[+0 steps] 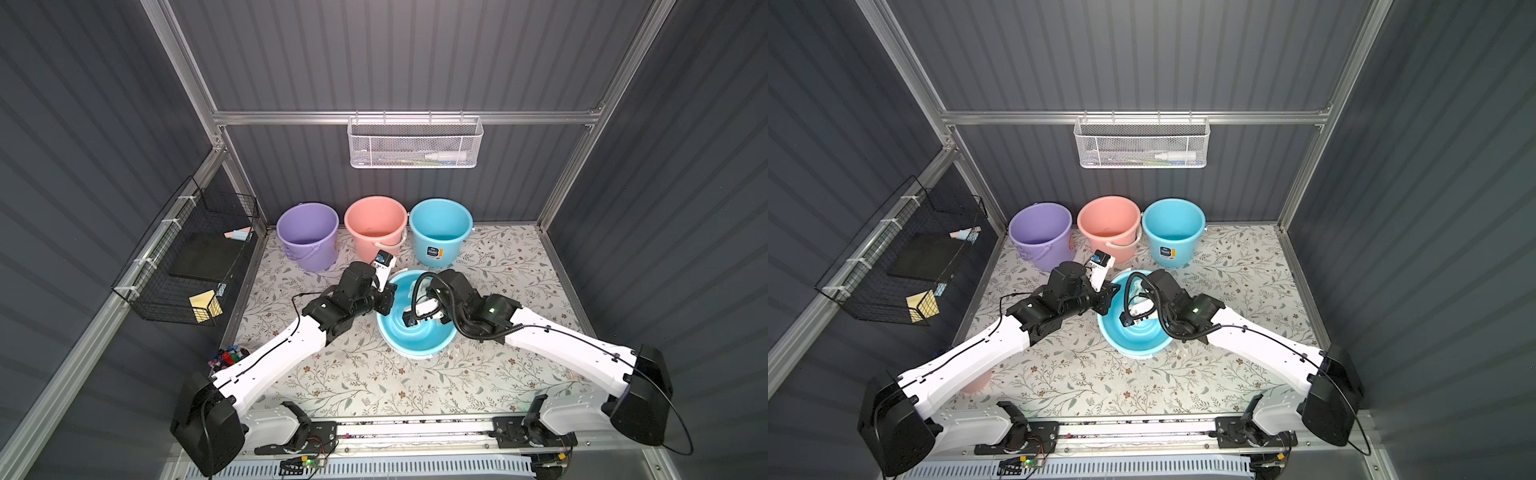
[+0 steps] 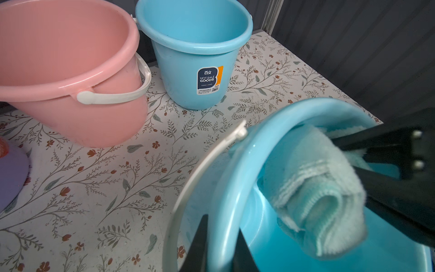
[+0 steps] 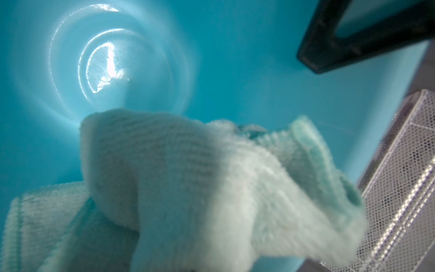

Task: Wipe the inside of the bucket with a cloth
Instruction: Wipe the dirt from the inside of the bucket.

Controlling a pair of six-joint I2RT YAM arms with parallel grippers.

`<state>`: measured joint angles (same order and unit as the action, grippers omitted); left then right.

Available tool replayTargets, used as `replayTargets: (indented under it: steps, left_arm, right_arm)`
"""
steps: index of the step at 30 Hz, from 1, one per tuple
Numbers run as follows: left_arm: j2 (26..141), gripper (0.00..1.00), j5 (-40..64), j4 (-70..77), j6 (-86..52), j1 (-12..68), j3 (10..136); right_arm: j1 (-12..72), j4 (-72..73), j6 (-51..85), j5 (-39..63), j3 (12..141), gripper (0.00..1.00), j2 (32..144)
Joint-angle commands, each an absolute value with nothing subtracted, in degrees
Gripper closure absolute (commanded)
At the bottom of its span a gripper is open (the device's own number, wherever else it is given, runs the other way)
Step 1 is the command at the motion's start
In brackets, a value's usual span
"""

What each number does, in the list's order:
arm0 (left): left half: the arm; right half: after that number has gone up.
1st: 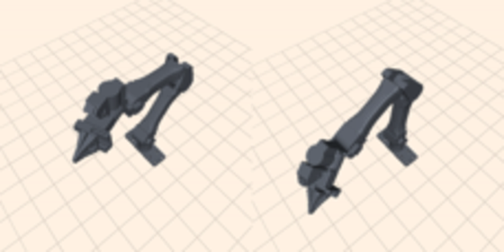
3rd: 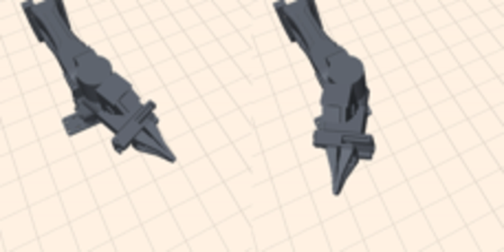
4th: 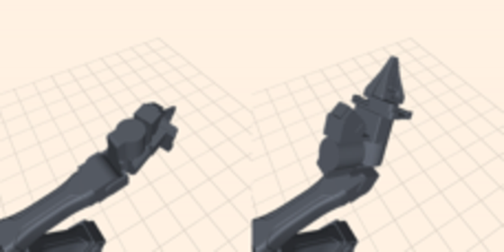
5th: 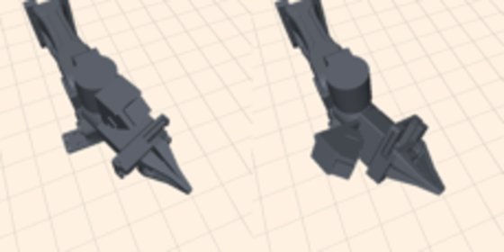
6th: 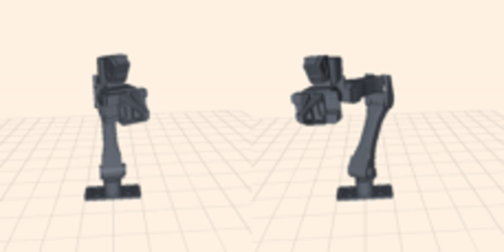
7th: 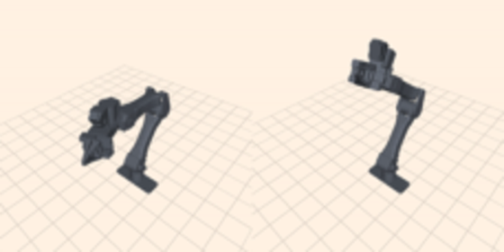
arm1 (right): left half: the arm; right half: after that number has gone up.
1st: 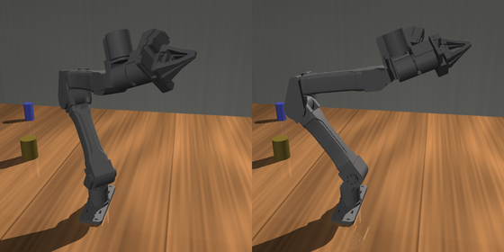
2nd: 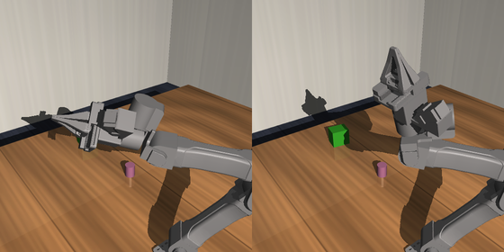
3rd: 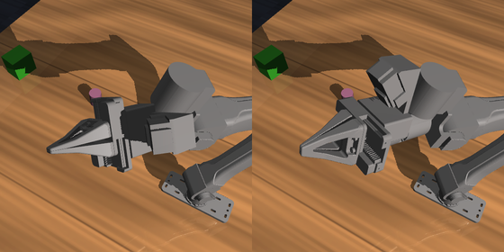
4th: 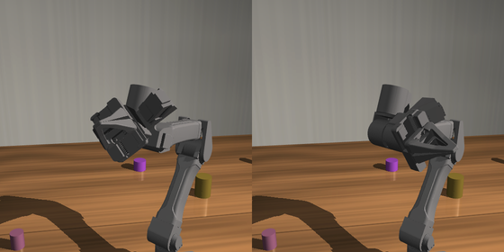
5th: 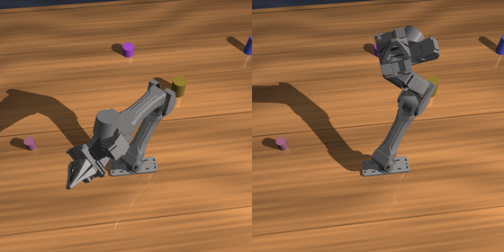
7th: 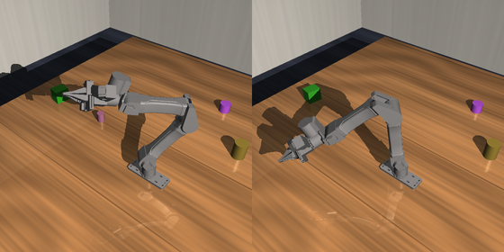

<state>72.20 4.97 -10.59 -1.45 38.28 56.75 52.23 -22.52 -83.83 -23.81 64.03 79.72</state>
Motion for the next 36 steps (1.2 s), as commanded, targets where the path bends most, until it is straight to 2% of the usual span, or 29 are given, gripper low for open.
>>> replayTargets:
  steps: [1, 8, 19, 23, 29, 36]
  left_arm:
    - [70.0, 1.0, 6.4, -11.3, -1.5, 38.7, 56.9]
    - [69.8, 1.0, 6.3, -11.5, -1.6, 38.7, 56.9]
    - [69.8, 1.0, 6.3, -11.4, -1.7, 38.7, 56.7]
    - [69.4, 1.0, 6.2, -11.4, -1.8, 38.7, 56.5]
    - [69.3, 1.0, 5.5, -11.4, -1.8, 38.6, 56.6]
    - [69.2, 1.0, 3.5, -10.9, -2.1, 38.7, 56.3]
  right_arm:
    - [52.0, -24.9, -82.8, -26.3, 66.5, 1.0, 83.4]
    - [52.0, -25.6, -77.3, -27.0, 71.1, 1.0, 93.3]
    - [51.4, -9.1, -71.8, -23.9, 67.2, 1.0, 105.1]
    - [51.2, -7.3, -68.9, -23.2, 67.0, 1.0, 107.5]
    - [51.2, -13.3, -65.1, -23.2, 67.5, 1.0, 103.4]
    - [51.2, -33.5, -58.7, -20.2, 69.2, 1.0, 91.5]
